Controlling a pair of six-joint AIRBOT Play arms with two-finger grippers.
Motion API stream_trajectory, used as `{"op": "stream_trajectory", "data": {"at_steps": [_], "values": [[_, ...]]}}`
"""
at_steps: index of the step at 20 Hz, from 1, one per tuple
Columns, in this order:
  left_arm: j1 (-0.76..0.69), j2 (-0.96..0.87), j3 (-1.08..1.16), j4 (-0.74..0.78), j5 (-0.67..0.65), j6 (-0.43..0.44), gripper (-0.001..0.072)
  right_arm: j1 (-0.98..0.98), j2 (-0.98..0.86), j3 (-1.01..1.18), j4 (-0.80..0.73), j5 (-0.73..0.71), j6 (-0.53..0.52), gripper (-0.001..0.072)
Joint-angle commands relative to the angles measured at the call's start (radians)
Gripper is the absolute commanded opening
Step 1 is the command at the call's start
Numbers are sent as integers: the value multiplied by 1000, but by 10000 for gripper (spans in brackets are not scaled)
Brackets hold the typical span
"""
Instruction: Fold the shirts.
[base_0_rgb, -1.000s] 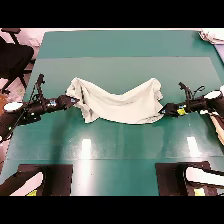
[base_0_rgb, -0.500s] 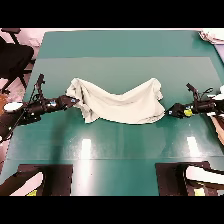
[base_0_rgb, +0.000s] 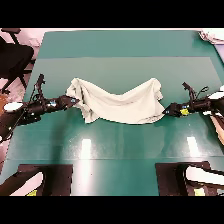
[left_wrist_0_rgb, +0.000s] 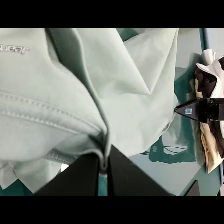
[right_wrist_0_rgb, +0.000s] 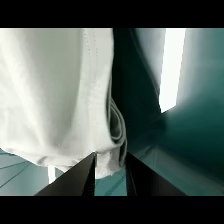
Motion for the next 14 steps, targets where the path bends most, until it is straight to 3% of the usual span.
{"op": "stream_trajectory", "data": {"at_steps": [1, 6, 9, 12, 14], "values": [[0, 0, 1, 0, -1, 0, 28, 5, -1, 1, -1, -12, 6, 196], [1, 0, 1, 0, -1, 0, 28, 5, -1, 0, 0, -8, 18, 194], [1, 0, 1, 0, -3, 0, 28, 5, -1, 0, -2, -1, 24, 80], [1, 0, 1, 0, -11, -1, 28, 5, -1, 0, 0, 6, 33, 25], [1, 0, 2, -9, -28, -1, 27, 5, 1, 1, 14, 18, 48, 24]]}}
